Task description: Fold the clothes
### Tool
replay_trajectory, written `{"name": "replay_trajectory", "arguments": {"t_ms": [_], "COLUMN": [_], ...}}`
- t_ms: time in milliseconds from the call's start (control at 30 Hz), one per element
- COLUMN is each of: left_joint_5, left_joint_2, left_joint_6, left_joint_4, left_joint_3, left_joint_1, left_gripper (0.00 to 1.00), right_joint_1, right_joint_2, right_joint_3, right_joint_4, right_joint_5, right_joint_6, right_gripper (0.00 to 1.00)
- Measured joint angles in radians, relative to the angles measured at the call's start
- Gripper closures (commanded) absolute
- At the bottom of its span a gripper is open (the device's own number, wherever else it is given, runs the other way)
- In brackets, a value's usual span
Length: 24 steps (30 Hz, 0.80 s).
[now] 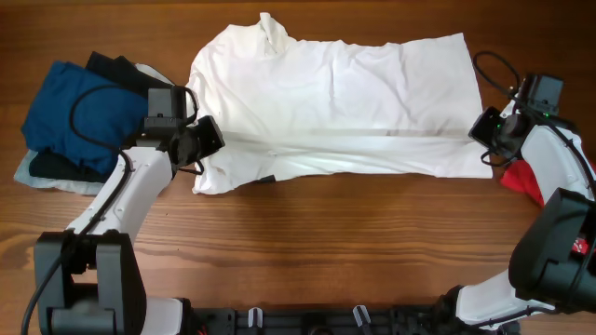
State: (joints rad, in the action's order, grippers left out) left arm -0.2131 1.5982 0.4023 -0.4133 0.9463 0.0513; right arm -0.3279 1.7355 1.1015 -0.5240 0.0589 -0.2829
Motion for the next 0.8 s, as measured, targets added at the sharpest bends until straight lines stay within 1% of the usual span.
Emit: {"name": "replay_trajectory", "arguments": {"t_ms": [33,67,100,133,167,200,233,467,633,800], "left_joint_5": [0.000,0.000,0.000,0.000,0.000,0.004,0.007,0.004,-0.040,-0.051], "left_joint_2": [0.002,0.006,0.011,0.020,0.026,0.033,0.039,0.054,0.054,0.054], "left_joint_6": [0.000,0.000,0.000,0.000,-0.002,-0.001,0.002,0.007,0.007,0.006], "left_joint_4": [0.000,0.000,0.000,0.000,0.000,0.001,0.001,-0.056,-0.110,-0.174], "left_joint_3": [0.000,0.000,0.000,0.000,0.000,0.000,0.000,0.000,0.000,0.000], "left_joint_1": [0.000,0.000,0.000,0.000,0.000,0.000,0.000,-0.002,-0.002,-0.002], "left_gripper": [0.94,0.93,0.80,0.69,0.60,0.54,0.51,0.48,0.47,0.46], "right_joint_1": [0.000,0.000,0.000,0.000,0.000,0.000,0.000,0.000,0.000,0.000], "right_joint_2": [0.000,0.000,0.000,0.000,0.002,0.006,0.012,0.051,0.051,0.051], "right_joint_3": [0.000,0.000,0.000,0.000,0.000,0.000,0.000,0.000,0.000,-0.001], "right_joint_4": [0.003,0.005,0.005,0.005,0.006,0.006,0.005,-0.041,-0.097,-0.158], "right_joint_5": [-0.004,-0.006,-0.009,-0.012,-0.013,-0.016,-0.017,-0.020,-0.026,-0.027], "right_joint_6": [0.000,0.000,-0.001,-0.002,-0.008,0.000,-0.005,-0.007,-0.007,-0.007], "right_gripper": [0.95,0.90,0.78,0.70,0.66,0.66,0.66,0.65,0.65,0.71]}}
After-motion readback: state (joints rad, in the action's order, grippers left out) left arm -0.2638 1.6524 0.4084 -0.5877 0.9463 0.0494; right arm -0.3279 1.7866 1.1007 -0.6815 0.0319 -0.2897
